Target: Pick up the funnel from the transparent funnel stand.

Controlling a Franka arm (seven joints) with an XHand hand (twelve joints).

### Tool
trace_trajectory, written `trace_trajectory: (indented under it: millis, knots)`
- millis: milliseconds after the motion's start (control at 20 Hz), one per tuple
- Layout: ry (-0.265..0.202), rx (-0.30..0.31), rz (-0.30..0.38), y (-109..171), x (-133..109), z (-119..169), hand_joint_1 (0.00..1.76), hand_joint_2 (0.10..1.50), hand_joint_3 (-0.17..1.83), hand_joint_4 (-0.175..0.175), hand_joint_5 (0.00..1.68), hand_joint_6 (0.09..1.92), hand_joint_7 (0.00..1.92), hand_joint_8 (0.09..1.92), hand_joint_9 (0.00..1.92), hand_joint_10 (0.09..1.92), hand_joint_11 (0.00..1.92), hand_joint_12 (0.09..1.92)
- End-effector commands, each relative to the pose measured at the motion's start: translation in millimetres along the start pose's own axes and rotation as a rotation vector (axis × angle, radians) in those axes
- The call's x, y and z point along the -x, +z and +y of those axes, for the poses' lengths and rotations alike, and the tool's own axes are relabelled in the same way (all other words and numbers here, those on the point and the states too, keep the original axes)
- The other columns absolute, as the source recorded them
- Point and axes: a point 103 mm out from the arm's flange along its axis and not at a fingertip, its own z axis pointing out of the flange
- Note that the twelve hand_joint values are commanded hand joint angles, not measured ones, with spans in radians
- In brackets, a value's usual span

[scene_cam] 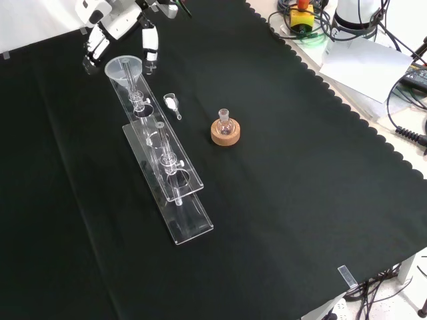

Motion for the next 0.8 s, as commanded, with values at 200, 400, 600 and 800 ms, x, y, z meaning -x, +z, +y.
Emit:
trace_trajectory:
  millis: [200,400,600,800]
  knots:
    - [-0.005,0.001,-0.030,2.3,-5.8,1.6,0.59,0.77,0.21,0.011,0.07,0.09,0.00,0.56,0.21,0.82,0.37,1.47]
    - [-0.003,-0.009,-0.036,4.4,-5.8,2.9,0.60,0.76,0.21,0.009,0.07,0.09,0.00,0.58,0.22,0.82,0.38,1.47]
    - [0.000,-0.019,-0.046,5.9,-4.9,3.9,0.61,0.76,0.23,0.007,0.07,0.09,0.00,0.59,0.25,0.81,0.39,1.45]
    - [0.002,-0.016,-0.067,6.9,-4.8,4.9,0.65,0.74,0.26,0.002,0.09,0.09,0.00,0.63,0.33,0.76,0.40,1.45]
